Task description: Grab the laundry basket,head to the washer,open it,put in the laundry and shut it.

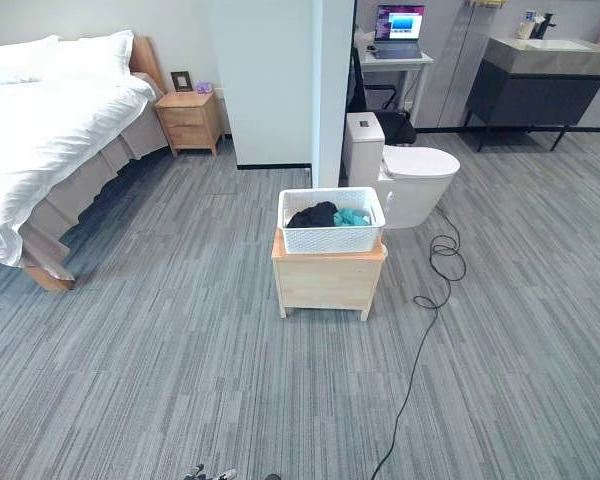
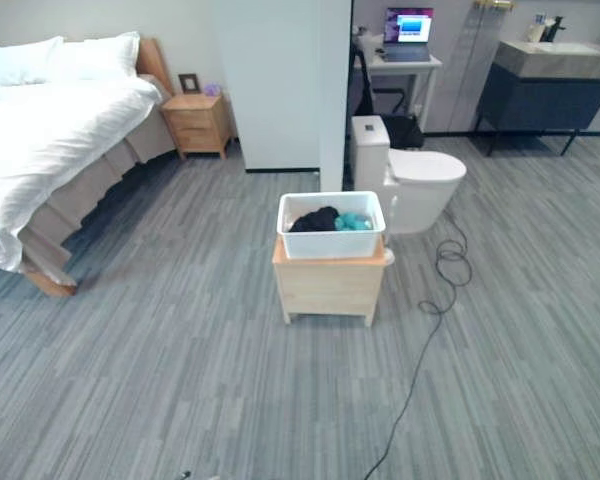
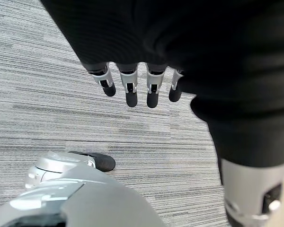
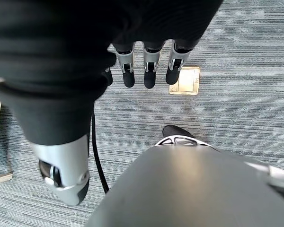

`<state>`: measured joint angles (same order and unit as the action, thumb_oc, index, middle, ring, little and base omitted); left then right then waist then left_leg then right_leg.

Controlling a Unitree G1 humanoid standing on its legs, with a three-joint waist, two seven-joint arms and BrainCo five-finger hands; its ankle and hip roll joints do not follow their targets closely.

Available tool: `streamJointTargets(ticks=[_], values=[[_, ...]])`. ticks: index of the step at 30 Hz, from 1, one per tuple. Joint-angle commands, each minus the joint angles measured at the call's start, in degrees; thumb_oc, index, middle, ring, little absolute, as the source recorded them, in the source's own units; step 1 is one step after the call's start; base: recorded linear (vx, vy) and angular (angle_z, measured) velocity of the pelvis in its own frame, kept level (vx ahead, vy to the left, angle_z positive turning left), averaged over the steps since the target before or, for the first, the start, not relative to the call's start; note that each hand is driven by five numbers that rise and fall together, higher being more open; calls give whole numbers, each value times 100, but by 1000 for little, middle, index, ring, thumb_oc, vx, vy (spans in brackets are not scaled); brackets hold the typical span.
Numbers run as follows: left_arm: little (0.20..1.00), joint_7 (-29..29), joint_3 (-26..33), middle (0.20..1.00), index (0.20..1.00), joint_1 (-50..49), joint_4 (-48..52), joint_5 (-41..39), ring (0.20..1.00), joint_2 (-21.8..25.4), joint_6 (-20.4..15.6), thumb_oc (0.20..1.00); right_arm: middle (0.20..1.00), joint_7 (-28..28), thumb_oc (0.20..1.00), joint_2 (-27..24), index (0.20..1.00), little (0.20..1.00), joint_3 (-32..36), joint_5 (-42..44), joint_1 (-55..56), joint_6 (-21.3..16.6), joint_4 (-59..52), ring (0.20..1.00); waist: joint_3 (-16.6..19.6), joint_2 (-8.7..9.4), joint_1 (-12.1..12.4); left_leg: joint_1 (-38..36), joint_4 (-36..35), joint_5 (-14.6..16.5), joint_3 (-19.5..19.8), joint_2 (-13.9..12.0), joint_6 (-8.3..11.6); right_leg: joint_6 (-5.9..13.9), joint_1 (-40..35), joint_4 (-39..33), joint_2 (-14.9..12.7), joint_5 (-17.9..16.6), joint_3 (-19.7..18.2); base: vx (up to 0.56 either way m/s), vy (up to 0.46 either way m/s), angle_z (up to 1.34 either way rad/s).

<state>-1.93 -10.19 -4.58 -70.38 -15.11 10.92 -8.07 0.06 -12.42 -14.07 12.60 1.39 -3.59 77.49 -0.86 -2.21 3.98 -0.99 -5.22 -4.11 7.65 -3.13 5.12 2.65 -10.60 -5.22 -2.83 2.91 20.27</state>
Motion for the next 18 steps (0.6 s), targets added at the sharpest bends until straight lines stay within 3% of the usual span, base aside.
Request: streamJointTargets(ticks=[1,18], values=[[1000,24,-85,1000,1000,406,-364,81,1000,-8,-102,1000,1000,-27,1000,-108,1000,1000,29,-44,-185,13,128,1000,-37,155,73,19,22,158,-267,-69,134,352,89,22,-451,-50,-252,0,0,0],[1000,-11,67,1000,1000,386,-423,-102,1000,-15,-107,1000,1000,-36,1000,-79,1000,1000,41,14,-148,10,124,1000,-32,190,44,-64,22,201,-336,-81,113,374,64,22,-454,-44,-325,5,-2,-1]])
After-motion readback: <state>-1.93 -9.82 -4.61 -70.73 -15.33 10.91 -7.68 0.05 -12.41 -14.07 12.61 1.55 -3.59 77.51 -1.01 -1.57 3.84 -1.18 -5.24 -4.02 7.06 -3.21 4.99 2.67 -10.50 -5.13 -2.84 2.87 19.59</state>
